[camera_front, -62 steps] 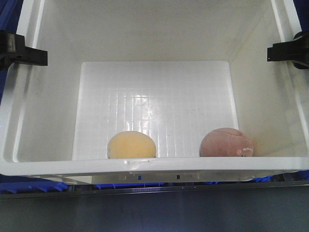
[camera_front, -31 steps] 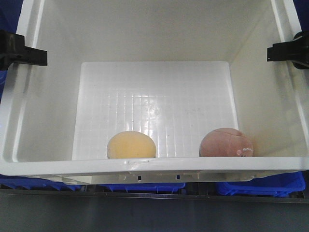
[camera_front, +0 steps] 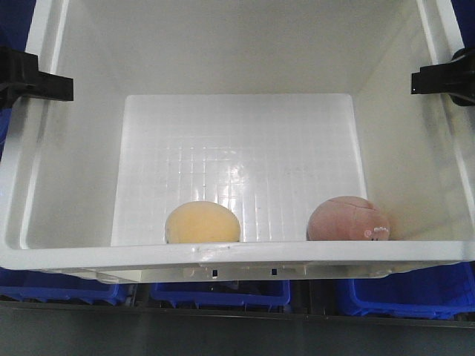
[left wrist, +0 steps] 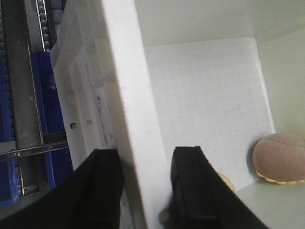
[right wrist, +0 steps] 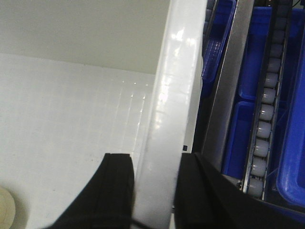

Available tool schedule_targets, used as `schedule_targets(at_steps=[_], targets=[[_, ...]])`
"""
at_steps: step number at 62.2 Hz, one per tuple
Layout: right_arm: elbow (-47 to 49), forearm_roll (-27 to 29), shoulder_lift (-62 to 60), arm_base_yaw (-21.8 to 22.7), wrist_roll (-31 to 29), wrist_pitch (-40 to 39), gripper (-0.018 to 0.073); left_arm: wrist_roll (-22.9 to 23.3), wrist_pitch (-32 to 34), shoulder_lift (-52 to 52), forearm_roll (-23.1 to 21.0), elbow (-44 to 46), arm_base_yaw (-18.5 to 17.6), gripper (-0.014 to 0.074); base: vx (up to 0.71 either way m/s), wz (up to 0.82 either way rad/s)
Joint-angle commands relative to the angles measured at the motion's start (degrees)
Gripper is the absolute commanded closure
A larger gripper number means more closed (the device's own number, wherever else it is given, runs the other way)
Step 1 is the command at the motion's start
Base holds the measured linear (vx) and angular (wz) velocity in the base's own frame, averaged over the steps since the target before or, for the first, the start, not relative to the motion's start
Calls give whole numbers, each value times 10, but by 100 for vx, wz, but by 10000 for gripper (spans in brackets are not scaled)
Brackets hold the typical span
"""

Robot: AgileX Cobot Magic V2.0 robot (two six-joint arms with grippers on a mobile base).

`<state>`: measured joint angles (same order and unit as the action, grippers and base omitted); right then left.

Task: Place moving items into box and shelve
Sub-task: 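Hold the white tote by its rims with both grippers while driving to the blue-bin shelf, then hold the tote steady above the roller shelf lane with both grippers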

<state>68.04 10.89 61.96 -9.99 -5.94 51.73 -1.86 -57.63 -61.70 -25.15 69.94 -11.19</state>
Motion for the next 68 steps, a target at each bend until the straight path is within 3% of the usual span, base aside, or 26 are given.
schedule_targets(at_steps=[1,68], targets=[[25,12,-17,2,-10,-83,565,-12,70,17,-38,25,-3,603,9,1],[25,12,-17,2,-10,-83,565,-12,70,17,-38,25,-3,603,8,-2]])
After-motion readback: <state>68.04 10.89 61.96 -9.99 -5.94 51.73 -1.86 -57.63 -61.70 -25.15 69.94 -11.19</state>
